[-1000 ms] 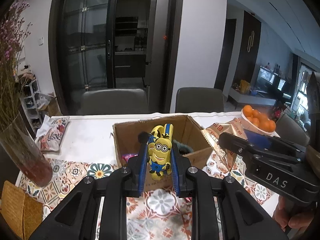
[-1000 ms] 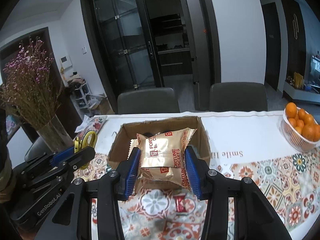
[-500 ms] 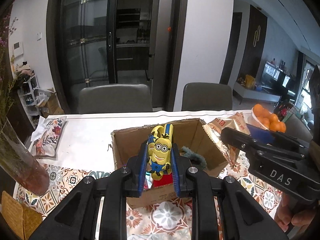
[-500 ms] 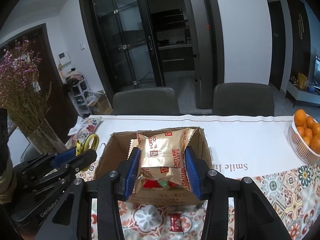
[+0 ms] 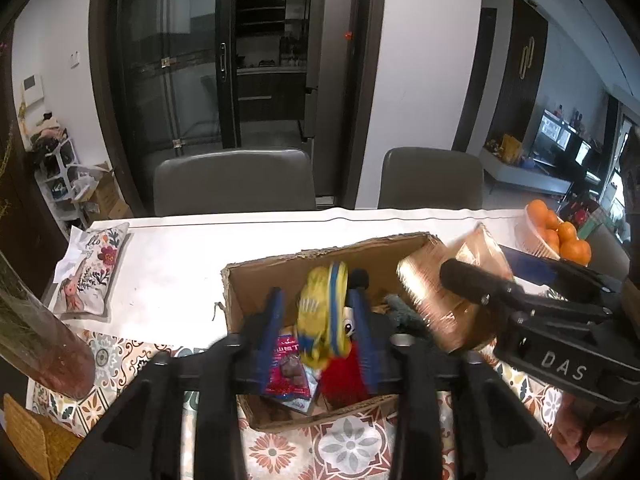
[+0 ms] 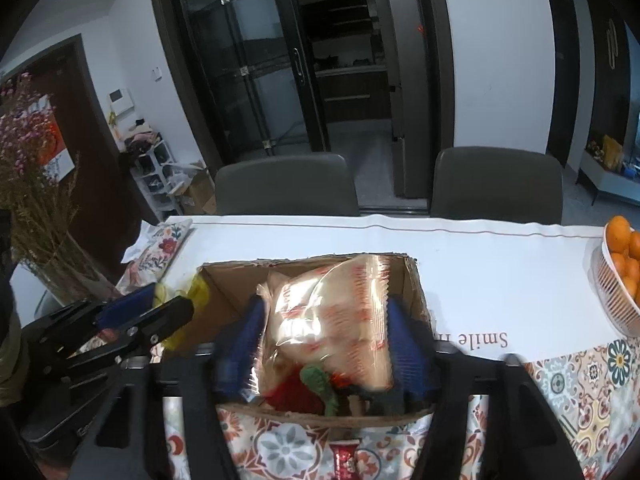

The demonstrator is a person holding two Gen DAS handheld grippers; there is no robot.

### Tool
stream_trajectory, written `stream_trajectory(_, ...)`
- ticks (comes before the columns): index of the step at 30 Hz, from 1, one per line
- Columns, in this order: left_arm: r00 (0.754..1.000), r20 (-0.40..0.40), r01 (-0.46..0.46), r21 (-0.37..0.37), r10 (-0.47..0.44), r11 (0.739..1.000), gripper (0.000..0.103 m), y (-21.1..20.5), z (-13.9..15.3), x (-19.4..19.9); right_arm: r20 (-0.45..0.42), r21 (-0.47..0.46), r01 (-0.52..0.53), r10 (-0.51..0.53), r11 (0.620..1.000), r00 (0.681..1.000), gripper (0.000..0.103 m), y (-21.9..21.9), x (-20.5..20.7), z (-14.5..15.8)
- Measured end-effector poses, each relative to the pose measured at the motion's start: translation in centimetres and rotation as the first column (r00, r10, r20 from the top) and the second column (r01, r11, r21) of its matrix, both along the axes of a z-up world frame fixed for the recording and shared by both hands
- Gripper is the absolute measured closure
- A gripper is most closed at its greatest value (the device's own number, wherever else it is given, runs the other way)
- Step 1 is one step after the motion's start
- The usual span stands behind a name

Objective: Organize soft objects
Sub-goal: 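Open both tools to drop the Minion and biscuit packet into the box, then lower the right tool to the small red candy packet and grasp it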

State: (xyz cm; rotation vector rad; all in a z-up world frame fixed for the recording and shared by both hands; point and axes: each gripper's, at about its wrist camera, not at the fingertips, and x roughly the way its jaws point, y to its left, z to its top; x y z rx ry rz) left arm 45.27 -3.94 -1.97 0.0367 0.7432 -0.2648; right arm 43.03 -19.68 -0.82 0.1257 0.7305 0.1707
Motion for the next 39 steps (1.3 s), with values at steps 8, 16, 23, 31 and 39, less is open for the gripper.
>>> stream_trajectory(8, 0.998, 0.037, -0.054, 0.077, 0.052, 0.996, 0.04, 0.5, 0.0, -1.3, -0.01, -0.021, 0.045, -0.046, 0.999, 0.999, 0.029, -0.8, -0.4, -0.6)
stream_trajectory(16, 0.995, 0.049, -0.096, 0.084, 0.092, 0.992, 0.027, 1.1, 0.1, -4.2, 0.03, -0.027, 0.062, -0.061, 0.998, 0.998, 0.029, -0.8, -3.2, -0.7)
stream_trajectory(23, 0.991, 0.076, -0.118, 0.092, 0.111, 0.989, 0.023, 1.4, 0.1, -6.3, 0.062, -0.058, 0.073, -0.069, 0.996, 0.996, 0.029, -0.7, -6.0, -0.6)
stream_trajectory(31, 0.988, 0.057, -0.148, 0.086, 0.143, 0.985, 0.017, 1.9, -1.1, -7.9, 0.045, -0.045, 0.064, -0.062, 0.997, 0.997, 0.029, -0.6, -7.8, -2.0)
stream_trajectory(39, 0.983, -0.017, -0.179, 0.1, 0.181, 0.979, 0.011, 2.6, -4.5, -9.4, -0.009, -0.054, 0.057, -0.057, 0.997, 0.998, 0.029, -0.4, -8.7, -5.0)
